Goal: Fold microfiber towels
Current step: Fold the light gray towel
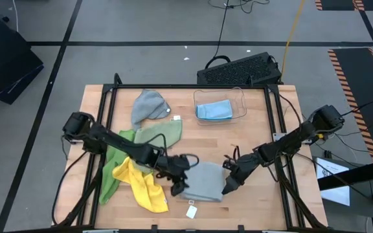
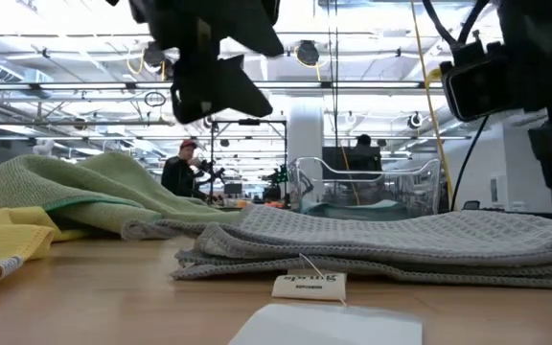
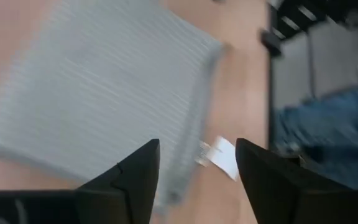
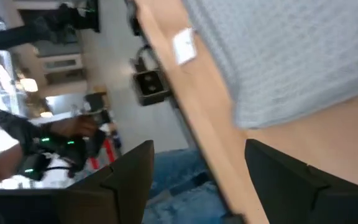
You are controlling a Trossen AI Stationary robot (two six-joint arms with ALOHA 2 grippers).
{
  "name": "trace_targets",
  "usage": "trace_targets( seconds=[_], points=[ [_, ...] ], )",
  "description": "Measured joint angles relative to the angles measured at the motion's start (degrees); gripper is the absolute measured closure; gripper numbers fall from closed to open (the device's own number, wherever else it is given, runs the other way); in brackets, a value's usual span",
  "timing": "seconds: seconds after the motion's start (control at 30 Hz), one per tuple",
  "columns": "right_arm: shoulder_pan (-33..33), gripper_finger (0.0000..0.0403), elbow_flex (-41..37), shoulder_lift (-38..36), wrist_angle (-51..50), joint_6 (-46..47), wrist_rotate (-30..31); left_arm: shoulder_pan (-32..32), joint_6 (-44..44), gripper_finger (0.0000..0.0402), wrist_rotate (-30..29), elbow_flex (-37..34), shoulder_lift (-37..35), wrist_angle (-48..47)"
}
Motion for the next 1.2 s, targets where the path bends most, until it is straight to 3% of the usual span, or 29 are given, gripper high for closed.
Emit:
trace_targets(
  seconds=[0.2, 0.43, 0.6, 0.7, 0.87, 1.1, 1.2],
  points=[
    [-3.8, 0.0164, 0.0, -6.4, -6.4, 1.8, 0.4, 4.6, 5.2, 0.0203, -8.4, 0.0, -2.1, -4.6],
    [-11.6, 0.0164, 0.0, -13.6, -21.8, 2.0, 5.1, 9.1, 15.1, 0.0164, -8.7, 0.0, -0.8, -5.6],
    [-15.1, 0.0148, 0.0, -12.1, -24.9, -3.0, 4.5, 11.6, 20.3, 0.0109, -7.1, 0.0, 2.1, -3.1],
    [-15.6, 0.0129, 0.0, -10.1, -24.7, -4.6, 3.6, 12.8, 21.2, 0.0098, -2.9, -0.1, 4.0, -3.6],
    [-16.1, 0.0105, 0.1, -6.3, -24.7, -9.2, 3.2, 13.5, 22.1, 0.0116, 0.8, 0.0, 5.4, -0.9],
    [-16.8, 0.0104, 0.0, -1.6, -20.8, -14.6, 3.1, 14.4, 21.8, 0.0165, 1.2, 0.0, 6.4, -2.0],
    [-16.8, 0.0105, 0.0, 0.8, -19.1, -14.5, 2.7, 14.9, 20.6, 0.0180, 4.1, -0.1, 8.2, -3.4]
  ],
)
